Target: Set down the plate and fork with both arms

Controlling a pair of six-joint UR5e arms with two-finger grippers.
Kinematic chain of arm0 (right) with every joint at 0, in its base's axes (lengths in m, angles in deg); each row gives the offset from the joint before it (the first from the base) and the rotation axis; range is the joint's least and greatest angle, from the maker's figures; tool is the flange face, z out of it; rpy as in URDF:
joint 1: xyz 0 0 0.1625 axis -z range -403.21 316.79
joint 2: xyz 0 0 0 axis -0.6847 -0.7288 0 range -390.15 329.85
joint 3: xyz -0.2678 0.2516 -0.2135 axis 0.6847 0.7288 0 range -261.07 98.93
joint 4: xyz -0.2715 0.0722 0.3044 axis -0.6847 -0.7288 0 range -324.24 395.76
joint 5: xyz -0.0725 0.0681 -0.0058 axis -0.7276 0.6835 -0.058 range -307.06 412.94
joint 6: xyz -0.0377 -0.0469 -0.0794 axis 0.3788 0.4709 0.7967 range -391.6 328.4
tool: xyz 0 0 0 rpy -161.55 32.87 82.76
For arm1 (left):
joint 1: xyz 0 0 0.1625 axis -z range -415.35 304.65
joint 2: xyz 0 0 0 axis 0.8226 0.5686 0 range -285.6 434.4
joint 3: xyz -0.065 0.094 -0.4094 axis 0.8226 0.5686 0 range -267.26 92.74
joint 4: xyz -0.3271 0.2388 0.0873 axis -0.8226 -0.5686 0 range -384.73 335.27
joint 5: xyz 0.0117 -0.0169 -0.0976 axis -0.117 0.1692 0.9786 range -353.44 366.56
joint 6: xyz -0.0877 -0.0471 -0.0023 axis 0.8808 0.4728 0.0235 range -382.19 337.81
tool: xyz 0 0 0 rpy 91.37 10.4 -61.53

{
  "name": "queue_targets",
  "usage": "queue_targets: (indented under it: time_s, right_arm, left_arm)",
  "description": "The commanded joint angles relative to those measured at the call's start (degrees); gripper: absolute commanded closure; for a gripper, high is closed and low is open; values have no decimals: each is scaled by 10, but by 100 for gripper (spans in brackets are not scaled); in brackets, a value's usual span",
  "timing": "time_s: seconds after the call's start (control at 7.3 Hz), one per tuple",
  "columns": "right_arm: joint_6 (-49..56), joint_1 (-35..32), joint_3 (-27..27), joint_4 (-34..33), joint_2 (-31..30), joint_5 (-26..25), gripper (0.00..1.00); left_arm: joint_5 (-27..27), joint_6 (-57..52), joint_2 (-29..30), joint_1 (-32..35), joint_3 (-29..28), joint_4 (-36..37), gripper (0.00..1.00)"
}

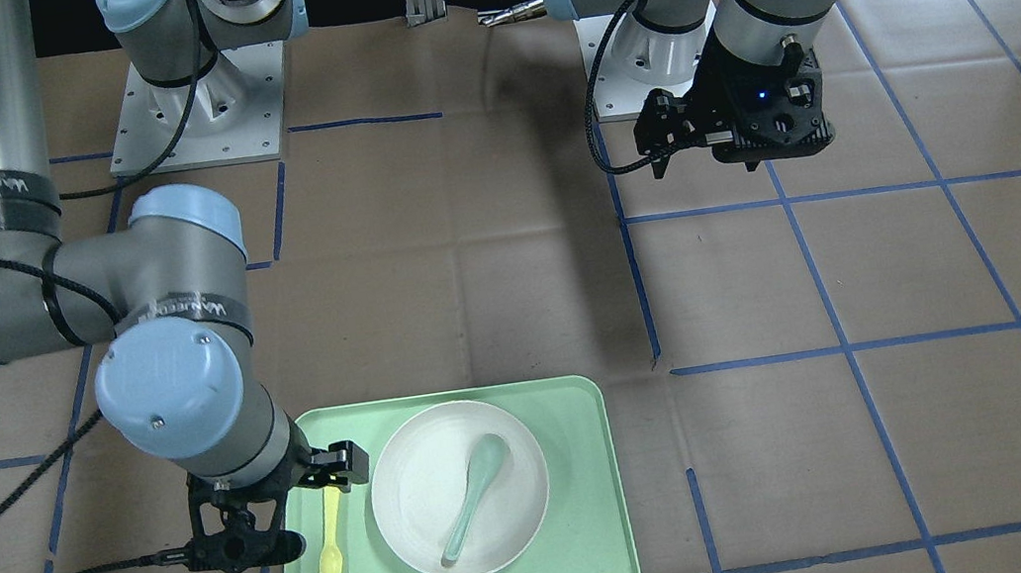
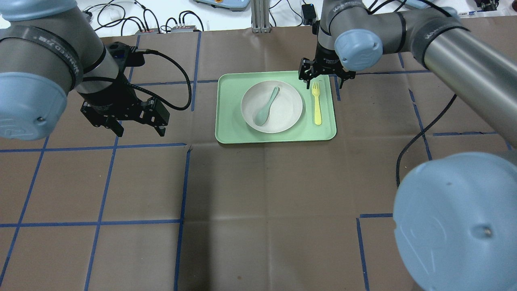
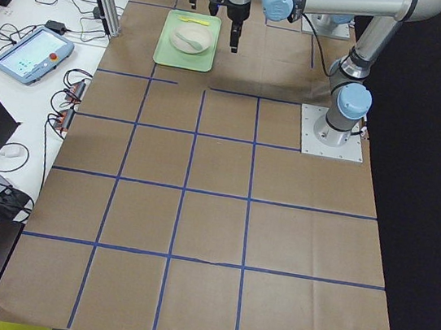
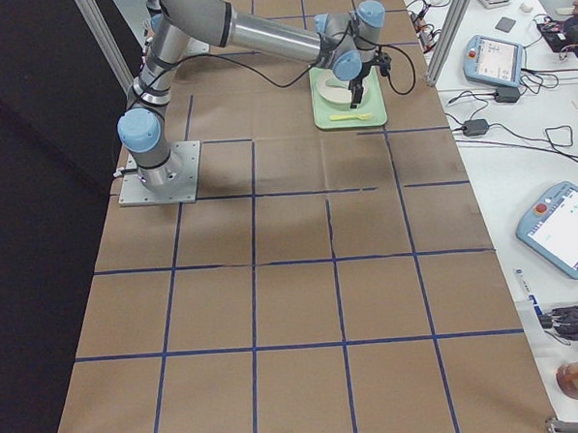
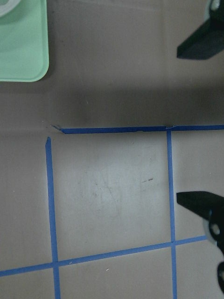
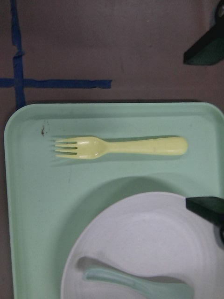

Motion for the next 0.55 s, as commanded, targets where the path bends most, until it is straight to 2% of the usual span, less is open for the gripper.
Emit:
queue_targets:
  time_s: [0.0, 0.41]
  right_arm:
    - [32, 21, -6, 117, -97, -4, 0]
    - [69, 59, -74, 181, -229, -4, 0]
  left_arm:
    - [1, 1, 1, 1, 1, 0, 0]
    - [3, 1, 0, 1, 3, 1, 0]
